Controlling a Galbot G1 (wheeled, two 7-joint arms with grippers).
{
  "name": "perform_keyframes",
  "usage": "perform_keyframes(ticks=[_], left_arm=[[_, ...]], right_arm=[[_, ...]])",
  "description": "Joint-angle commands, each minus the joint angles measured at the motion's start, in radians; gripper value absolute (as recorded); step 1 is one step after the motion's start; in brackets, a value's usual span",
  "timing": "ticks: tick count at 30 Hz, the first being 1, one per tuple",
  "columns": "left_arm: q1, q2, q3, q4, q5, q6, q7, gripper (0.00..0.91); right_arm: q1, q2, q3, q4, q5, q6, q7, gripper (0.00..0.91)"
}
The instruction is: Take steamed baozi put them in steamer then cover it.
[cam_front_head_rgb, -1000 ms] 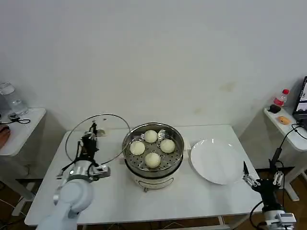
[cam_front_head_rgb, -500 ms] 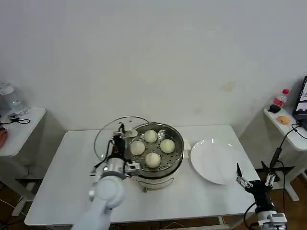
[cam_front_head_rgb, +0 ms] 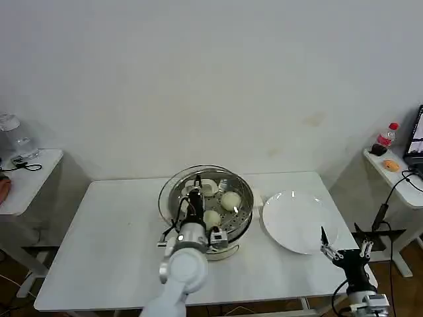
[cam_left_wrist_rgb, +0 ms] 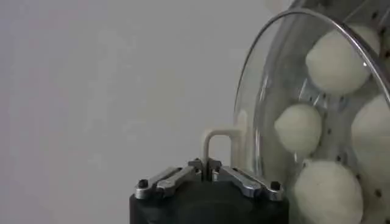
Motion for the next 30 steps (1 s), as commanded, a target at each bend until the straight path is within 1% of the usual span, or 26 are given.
perform_keyframes(ticks=[1,14,30], left_arm=[[-0.004,-0.076,0.046,0.036,0.098,-0.001,0.008,0.0],[-0.011,-0.079,0.061,0.077,0.114,-0.003,0.006,0.0],[-0.024,-0.078,0.04,0.126,0.109,-0.009,-0.005,0.0]], right_arm=[[0.002,0.003,-0.004,-0.009,-0.006,0.004,0.0,0.907],[0.005,0.005,-0.012,-0.018,-0.01,0.004,-0.002,0.907],[0.003,0.004,-0.018,-0.026,-0.011,0.007,-0.004,0.907]])
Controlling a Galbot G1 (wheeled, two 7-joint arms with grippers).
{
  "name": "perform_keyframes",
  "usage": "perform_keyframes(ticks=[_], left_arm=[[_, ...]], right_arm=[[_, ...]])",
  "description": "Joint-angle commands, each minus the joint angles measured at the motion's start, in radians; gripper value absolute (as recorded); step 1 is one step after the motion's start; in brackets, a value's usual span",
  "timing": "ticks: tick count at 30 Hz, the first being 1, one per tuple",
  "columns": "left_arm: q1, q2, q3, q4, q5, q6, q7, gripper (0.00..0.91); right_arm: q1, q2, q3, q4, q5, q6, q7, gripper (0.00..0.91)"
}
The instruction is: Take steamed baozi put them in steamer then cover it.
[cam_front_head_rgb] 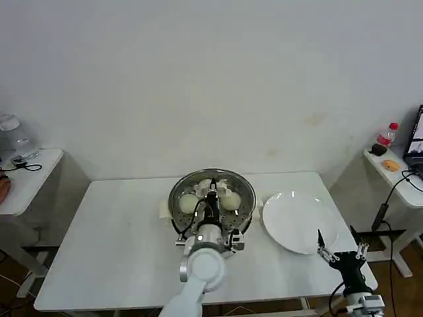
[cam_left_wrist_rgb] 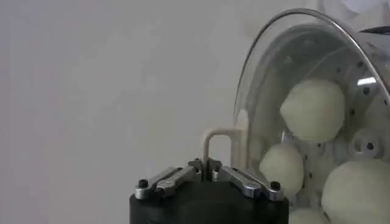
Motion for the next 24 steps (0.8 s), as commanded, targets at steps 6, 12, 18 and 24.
perform_keyframes(ticks=[6,12,18,24], left_arm=[[-0.005,-0.005,-0.026,0.031,0.008,-0.004,-0.011,0.0],[-0.013,-0.006,-0.028,0.03,0.003,-0.003,-0.009,0.0],[-0.013,-0.007,-0.026,0.039,0.001,-0.002,-0.011,0.0],[-0.013,-0.008,-0.029,0.043,-0.002,-0.002,-0.013,0.0]], right_arm=[[0.002,-0.001,-0.009,-0.012,-0.001,0.004,-0.001,0.907],[0.004,-0.001,-0.013,-0.013,-0.003,0.005,-0.003,0.907],[0.003,0.001,-0.016,-0.014,-0.006,0.006,-0.004,0.907],[0.002,0.001,-0.017,-0.014,-0.006,0.006,-0.004,0.907]])
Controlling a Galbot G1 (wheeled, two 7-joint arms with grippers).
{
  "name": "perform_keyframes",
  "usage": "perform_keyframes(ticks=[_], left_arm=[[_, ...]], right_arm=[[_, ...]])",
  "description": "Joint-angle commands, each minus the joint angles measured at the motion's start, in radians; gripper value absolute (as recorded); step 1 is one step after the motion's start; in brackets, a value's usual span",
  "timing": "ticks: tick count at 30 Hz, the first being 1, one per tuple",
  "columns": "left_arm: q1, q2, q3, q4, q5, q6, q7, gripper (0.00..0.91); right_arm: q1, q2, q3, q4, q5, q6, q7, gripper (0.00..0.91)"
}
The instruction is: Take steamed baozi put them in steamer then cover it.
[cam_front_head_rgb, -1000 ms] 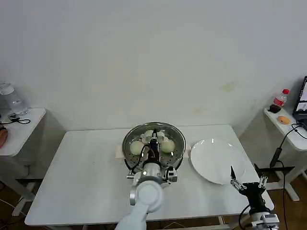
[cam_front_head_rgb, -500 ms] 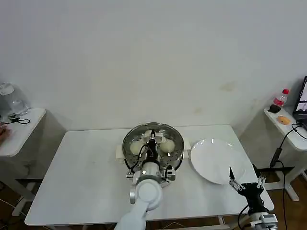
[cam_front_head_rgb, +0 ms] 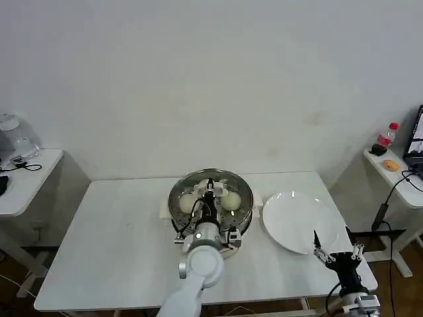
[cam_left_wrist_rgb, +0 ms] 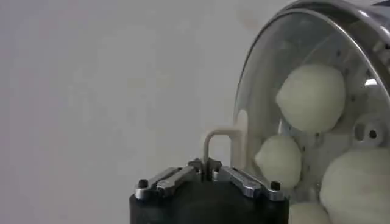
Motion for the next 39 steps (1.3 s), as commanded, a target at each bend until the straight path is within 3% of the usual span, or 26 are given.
perform_keyframes(ticks=[1,2,3,4,18,30,34,36,39], left_arm=[[0.002,-0.002,-0.002,0.004,-0.004,0.001,-0.001,0.0],[0.003,-0.002,-0.002,0.006,-0.008,0.001,-0.005,0.071],[0.003,-0.002,-0.002,0.008,-0.013,0.0,-0.008,0.796],[0.003,-0.002,-0.002,0.008,-0.018,-0.001,-0.01,0.907],[0.061,0.012,0.003,-0.11,-0.046,-0.001,-0.001,0.907],[0.213,0.153,0.01,-0.388,-0.141,-0.024,-0.009,0.907],[0.321,0.216,-0.057,-0.54,-0.343,-0.106,-0.15,0.907],[0.373,0.222,-0.111,-0.554,-0.571,-0.225,-0.307,0.907],[0.449,0.203,-0.202,-0.578,-0.999,-0.315,-0.499,0.907]], right_arm=[[0.0,0.001,-0.002,0.001,0.0,0.0,-0.001,0.907],[0.001,0.001,-0.002,0.001,0.0,0.0,-0.002,0.907],[0.0,0.001,-0.003,0.001,0.0,0.0,-0.002,0.907],[0.001,0.001,-0.003,0.001,0.0,0.0,-0.002,0.907],[-0.004,-0.003,-0.006,0.001,-0.003,0.003,-0.002,0.907],[-0.008,-0.006,-0.005,-0.004,-0.003,0.005,-0.002,0.907],[-0.013,-0.016,-0.005,-0.006,0.001,0.006,-0.003,0.907],[-0.019,-0.027,-0.006,-0.007,0.013,0.006,-0.003,0.907],[-0.039,-0.058,-0.015,-0.01,0.036,0.013,-0.001,0.907]])
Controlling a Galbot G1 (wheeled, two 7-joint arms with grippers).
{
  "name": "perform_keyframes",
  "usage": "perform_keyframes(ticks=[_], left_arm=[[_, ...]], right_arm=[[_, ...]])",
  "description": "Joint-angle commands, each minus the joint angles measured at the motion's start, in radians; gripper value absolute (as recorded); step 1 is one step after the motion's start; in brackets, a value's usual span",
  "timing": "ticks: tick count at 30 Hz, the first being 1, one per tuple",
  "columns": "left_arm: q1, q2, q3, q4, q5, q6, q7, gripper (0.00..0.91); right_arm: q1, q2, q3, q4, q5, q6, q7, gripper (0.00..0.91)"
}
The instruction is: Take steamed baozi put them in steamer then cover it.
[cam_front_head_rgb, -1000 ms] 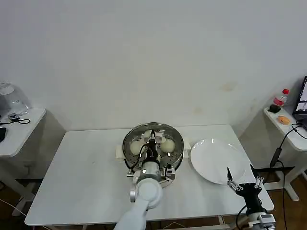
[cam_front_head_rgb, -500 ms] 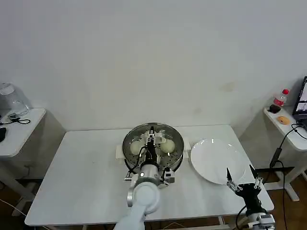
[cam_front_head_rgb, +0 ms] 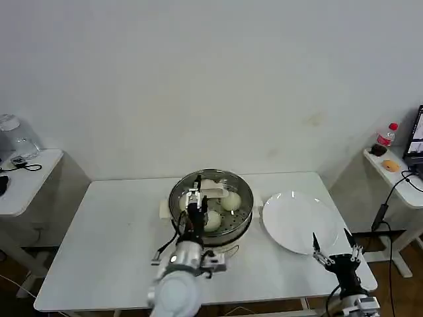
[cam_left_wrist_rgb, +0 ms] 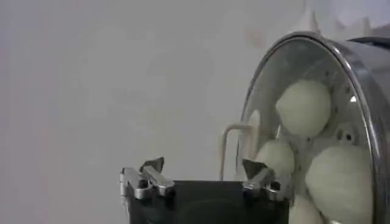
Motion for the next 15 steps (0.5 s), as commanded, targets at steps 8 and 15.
perform_keyframes(ticks=[8,15], left_arm=[[0.46,0.127,-0.486,-0.252,-1.555,-0.356,-0.581,0.907],[0.654,0.107,-0.525,-0.216,-1.579,-0.436,-0.546,0.907]], right_arm=[[-0.074,-0.084,-0.055,0.062,0.063,-0.051,0.013,0.907],[-0.156,-0.138,-0.064,0.129,0.099,-0.118,0.035,0.907]])
